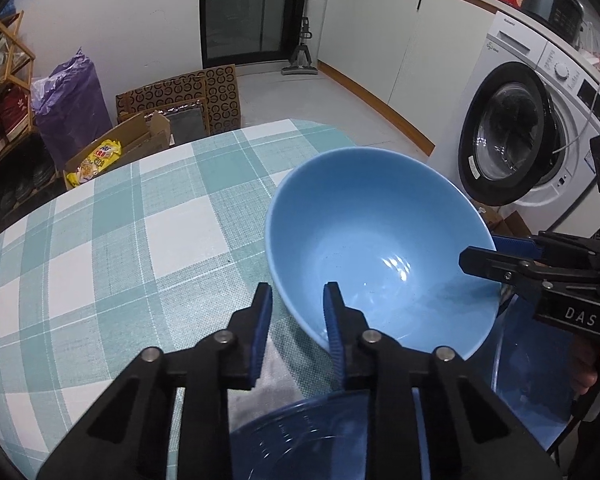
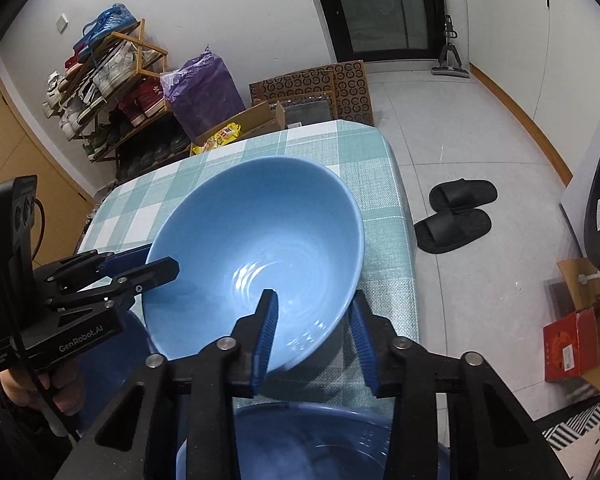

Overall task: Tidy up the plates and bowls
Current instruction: 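Close both grippers on the rim of the blue bowl, then lift the light blue bowl with both grippers and carry it over the darker blue bowl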

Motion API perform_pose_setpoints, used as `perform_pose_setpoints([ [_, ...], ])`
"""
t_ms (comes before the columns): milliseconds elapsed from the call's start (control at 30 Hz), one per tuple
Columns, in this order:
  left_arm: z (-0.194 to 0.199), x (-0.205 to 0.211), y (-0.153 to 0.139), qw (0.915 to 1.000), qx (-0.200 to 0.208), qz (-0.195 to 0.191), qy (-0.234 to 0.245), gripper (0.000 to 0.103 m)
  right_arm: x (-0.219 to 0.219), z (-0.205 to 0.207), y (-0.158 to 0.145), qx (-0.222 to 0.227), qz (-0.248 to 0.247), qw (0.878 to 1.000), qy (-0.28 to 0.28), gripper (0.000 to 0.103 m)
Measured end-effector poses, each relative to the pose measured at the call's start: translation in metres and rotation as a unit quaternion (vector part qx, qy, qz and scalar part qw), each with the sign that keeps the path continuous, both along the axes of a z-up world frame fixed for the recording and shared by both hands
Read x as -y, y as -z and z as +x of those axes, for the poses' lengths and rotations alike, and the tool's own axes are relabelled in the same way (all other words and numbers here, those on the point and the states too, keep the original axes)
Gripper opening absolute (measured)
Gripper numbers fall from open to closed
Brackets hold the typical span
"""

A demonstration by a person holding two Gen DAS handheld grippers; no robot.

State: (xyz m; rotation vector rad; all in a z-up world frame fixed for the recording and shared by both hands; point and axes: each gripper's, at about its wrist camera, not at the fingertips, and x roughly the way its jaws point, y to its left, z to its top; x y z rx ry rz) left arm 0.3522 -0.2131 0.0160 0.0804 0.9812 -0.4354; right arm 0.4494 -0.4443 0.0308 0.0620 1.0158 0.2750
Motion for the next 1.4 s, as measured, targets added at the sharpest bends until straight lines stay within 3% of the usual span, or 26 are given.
perform_pose_setpoints([
  [333,0.0,0.002,0.0,1.0,0.005,0.006,0.0,0.019,0.001,-0.003,0.0,0.007,-0.017,1.0,0.001,0.025],
  [900,-0.005,0.001,-0.008,0.9996,0.027,0.008,-0.002,0.019,-0.001,-0.008,-0.003,0.024,-0.027,0.999,-0.002,0.025],
  [1400,-0.019,-0.005,-0.035,0.9985,0.053,-0.009,-0.002,0.019,0.005,-0.031,-0.033,0.052,-0.023,0.998,0.002,0.025],
])
